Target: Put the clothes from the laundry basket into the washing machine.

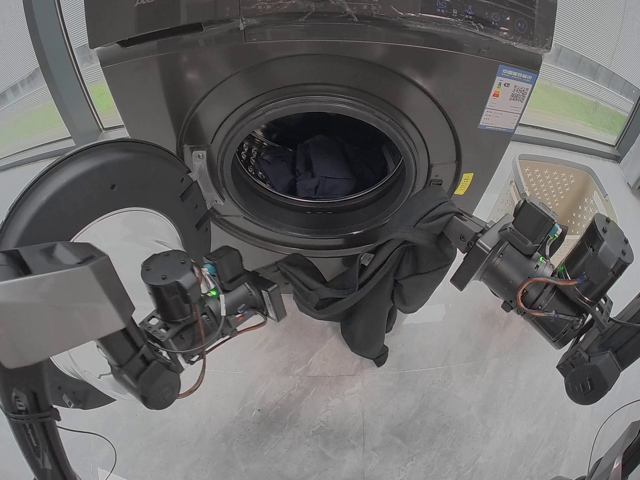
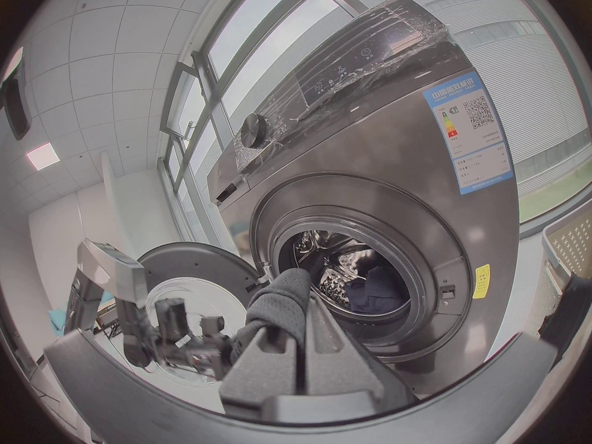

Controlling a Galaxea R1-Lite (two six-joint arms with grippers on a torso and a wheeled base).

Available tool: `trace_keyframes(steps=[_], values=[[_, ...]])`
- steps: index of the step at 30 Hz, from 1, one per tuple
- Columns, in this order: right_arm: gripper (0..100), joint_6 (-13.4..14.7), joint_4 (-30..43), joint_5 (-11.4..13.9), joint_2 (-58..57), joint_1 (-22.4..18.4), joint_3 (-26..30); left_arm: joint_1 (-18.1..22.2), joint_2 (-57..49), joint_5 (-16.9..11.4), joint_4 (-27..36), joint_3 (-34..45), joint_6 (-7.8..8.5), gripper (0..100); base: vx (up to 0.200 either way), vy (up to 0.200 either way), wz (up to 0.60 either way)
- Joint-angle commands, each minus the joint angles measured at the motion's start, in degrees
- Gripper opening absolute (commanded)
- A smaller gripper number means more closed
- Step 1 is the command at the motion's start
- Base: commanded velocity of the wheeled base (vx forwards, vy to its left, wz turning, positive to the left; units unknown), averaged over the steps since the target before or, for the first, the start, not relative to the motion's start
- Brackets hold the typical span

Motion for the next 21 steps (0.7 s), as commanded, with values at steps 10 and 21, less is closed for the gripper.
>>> trace_keyframes(steps=[10,21], values=[[0,0.4,-0.3,-0.8,0.3,-3.9,4.9,2.4,-25.1,2.8,-0.9,10.4,-2.74,0,0.0,0.0,0.0],[0,0.0,-0.3,-0.8,0.0,-6.8,4.1,6.6,-25.1,3.4,-1.0,7.6,-3.27,0,0.0,0.0,0.0]])
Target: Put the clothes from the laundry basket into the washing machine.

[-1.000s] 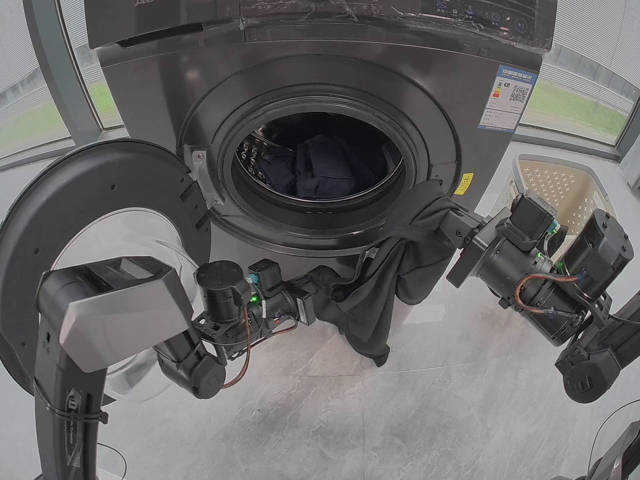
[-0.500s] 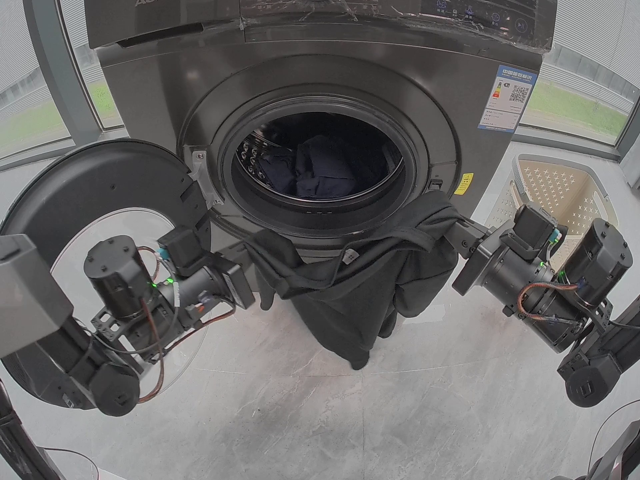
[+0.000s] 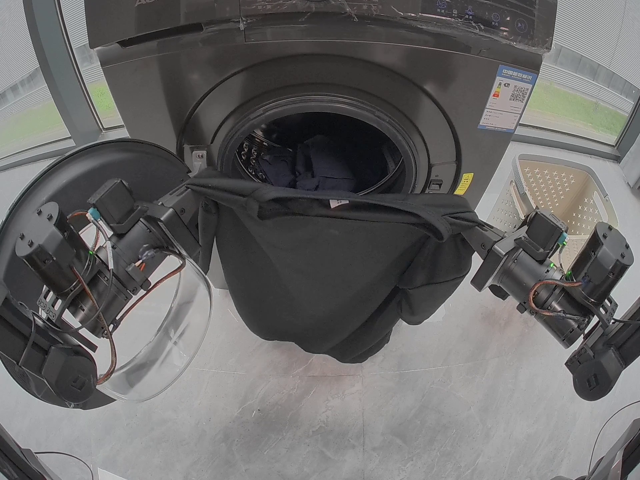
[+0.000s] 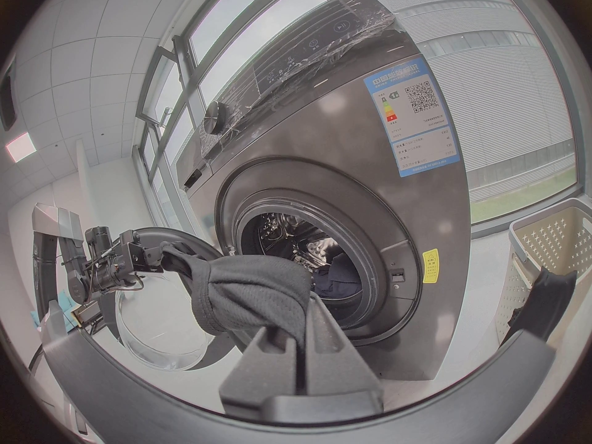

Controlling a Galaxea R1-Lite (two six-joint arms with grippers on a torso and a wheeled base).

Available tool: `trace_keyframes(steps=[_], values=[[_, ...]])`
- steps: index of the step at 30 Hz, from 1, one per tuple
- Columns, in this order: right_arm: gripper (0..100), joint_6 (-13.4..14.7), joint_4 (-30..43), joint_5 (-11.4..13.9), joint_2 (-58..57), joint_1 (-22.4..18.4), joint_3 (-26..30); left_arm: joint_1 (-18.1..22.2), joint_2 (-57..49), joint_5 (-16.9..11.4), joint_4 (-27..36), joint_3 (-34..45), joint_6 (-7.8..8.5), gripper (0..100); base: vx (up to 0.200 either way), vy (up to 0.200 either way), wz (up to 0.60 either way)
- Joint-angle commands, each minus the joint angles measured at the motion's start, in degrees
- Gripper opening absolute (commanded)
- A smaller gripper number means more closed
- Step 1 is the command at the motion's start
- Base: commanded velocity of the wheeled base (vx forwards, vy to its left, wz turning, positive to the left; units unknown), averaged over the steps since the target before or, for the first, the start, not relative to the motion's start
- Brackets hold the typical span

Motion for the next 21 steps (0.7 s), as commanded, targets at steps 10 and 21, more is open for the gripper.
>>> trace_keyframes(steps=[10,21], values=[[0,0.2,0.0,-0.5,-0.9,-0.5,-3.4,0.3,-0.8,1.1,0.0,-0.5,-0.06,0,0.0,0.0,0.0],[0,0.1,0.0,-1.2,-2.6,-0.7,-4.9,-0.2,-0.9,1.2,0.0,-0.2,-0.06,0,0.0,0.0,0.0]])
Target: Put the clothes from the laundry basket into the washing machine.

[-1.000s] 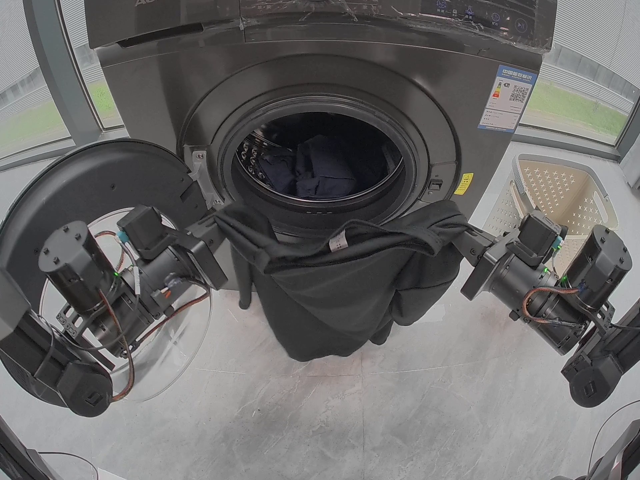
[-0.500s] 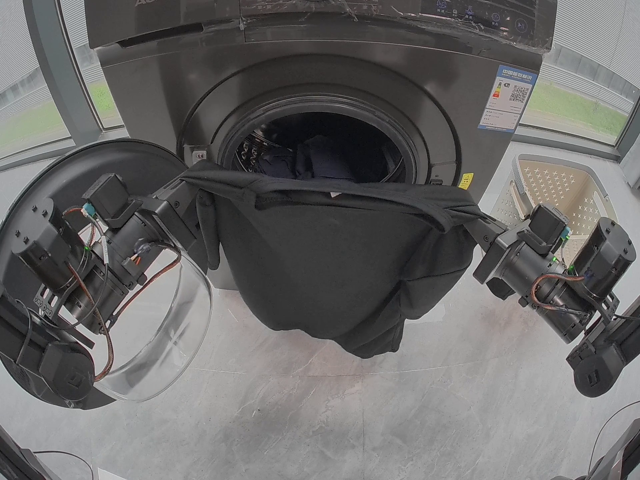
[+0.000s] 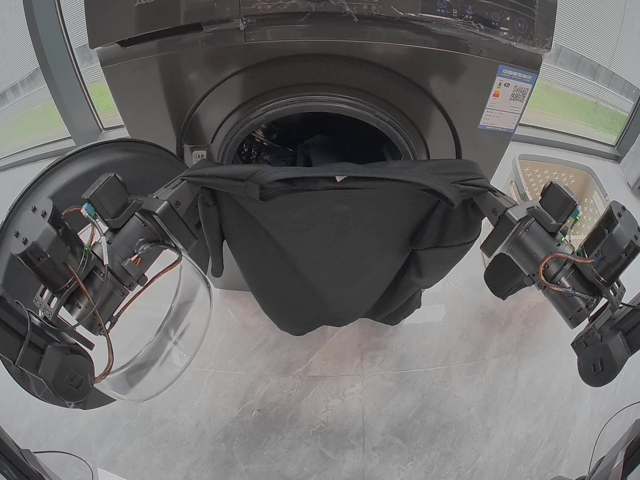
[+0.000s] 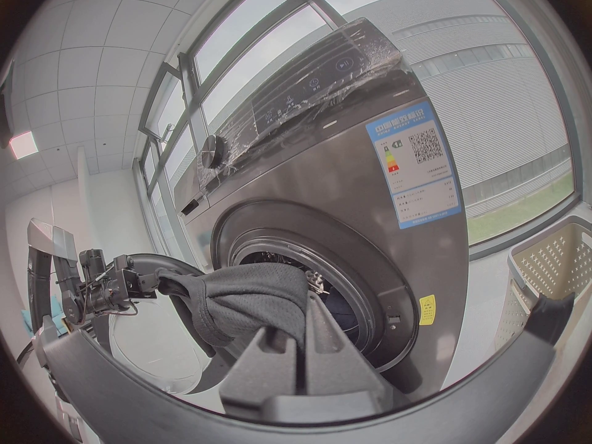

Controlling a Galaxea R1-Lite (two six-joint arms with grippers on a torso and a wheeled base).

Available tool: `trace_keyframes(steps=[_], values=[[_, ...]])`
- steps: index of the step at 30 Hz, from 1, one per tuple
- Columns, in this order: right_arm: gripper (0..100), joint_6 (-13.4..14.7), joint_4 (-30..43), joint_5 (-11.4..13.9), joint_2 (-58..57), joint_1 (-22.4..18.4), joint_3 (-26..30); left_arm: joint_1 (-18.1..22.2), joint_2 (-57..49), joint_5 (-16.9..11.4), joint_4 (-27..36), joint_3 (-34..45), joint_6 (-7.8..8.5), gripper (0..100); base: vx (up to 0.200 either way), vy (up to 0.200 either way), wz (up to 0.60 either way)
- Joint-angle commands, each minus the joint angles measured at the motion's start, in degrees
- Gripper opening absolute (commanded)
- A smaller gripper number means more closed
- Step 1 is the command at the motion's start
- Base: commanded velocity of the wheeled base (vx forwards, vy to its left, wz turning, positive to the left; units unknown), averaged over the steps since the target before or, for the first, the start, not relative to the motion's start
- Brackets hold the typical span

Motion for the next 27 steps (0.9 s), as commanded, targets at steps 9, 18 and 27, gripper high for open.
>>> trace_keyframes(steps=[9,18,27], values=[[0,0.1,0.0,-0.2,-1.5,-0.3,-0.7,-0.5,-0.7,0.0,0.0,0.1,0.06,0,0.0,0.0,0.0],[0,0.0,0.1,-0.3,-2.4,-0.2,-0.7,-1.4,-0.7,0.0,0.0,0.4,0.14,0,0.0,0.0,0.0],[0,0.4,0.2,-0.4,-0.4,2.3,2.3,-9.2,-0.1,-0.4,0.1,1.6,0.49,0,0.0,0.0,0.0]])
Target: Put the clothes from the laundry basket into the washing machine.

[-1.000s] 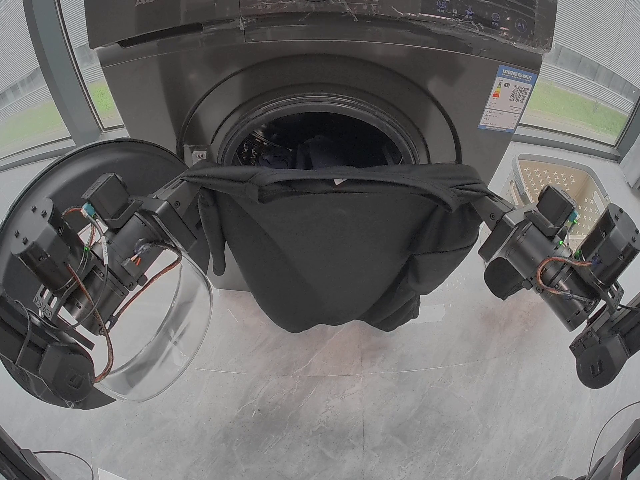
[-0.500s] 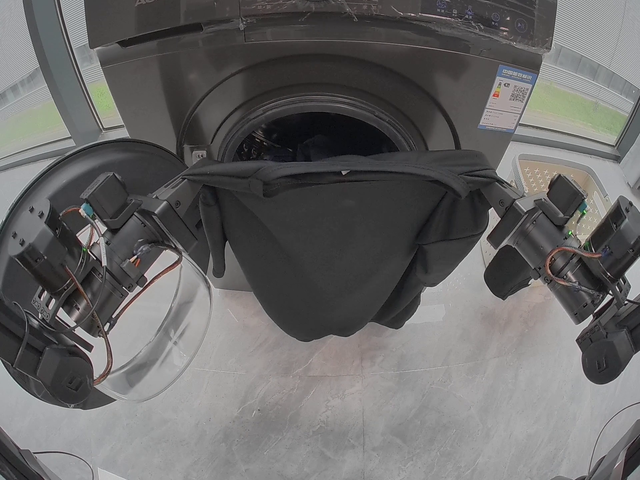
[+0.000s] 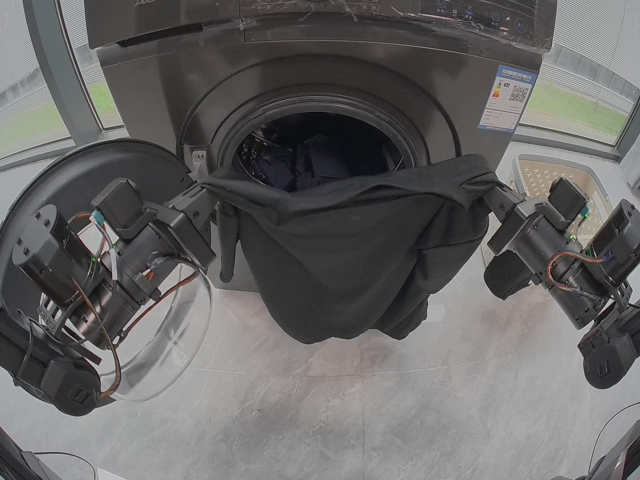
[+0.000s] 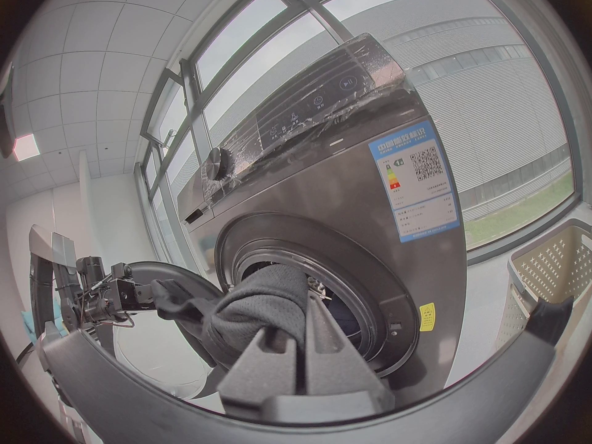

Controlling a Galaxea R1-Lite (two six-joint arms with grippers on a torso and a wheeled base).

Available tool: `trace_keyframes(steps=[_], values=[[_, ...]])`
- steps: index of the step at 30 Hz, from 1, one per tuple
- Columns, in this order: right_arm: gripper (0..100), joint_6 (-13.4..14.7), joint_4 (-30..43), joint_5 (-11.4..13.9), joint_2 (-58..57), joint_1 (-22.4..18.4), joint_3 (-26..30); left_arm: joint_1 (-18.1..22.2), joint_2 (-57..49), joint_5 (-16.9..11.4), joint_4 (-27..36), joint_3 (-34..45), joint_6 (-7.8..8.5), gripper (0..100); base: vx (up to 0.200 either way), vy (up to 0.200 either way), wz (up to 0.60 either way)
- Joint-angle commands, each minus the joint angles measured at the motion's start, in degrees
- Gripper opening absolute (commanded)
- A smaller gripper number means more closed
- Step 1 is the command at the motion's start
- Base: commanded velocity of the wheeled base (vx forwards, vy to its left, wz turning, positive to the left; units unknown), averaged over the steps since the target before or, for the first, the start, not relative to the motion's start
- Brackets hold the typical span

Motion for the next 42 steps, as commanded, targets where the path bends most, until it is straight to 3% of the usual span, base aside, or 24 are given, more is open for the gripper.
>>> trace_keyframes(steps=[1,6,13,14,24,32,42], values=[[0,0.3,0.2,0.0,2.2,2.5,2.2,-5.0,0.8,-0.5,0.0,0.6,0.09,0,0.0,0.0,0.0],[0,2.4,-0.1,0.0,9.3,7.6,3.9,-7.6,3.1,-0.5,-0.1,-0.3,0.18,0,0.0,0.0,0.0],[0,2.4,-0.1,-1.3,18.4,11.5,4.0,-7.6,2.9,-0.2,-0.1,-1.7,0.0,0,0.0,0.0,0.0],[100,2.4,-0.1,-1.4,19.0,12.0,4.0,-7.6,2.9,-0.1,-0.1,-1.7,0.0,0,0.0,0.0,0.0],[100,1.9,-0.1,-1.6,27.8,14.3,1.1,-7.7,1.3,-0.3,-0.2,-1.9,0.09,0,0.0,0.0,0.0],[100,2.4,-0.1,-1.7,34.2,17.3,3.2,-7.7,1.0,-0.2,-0.2,-2.2,0.18,0,0.0,0.0,0.0],[100,2.4,-0.1,-1.8,34.1,16.9,-2.2,-7.7,0.7,-0.5,-0.3,-2.1,0.27,0,0.0,0.0,0.0]])
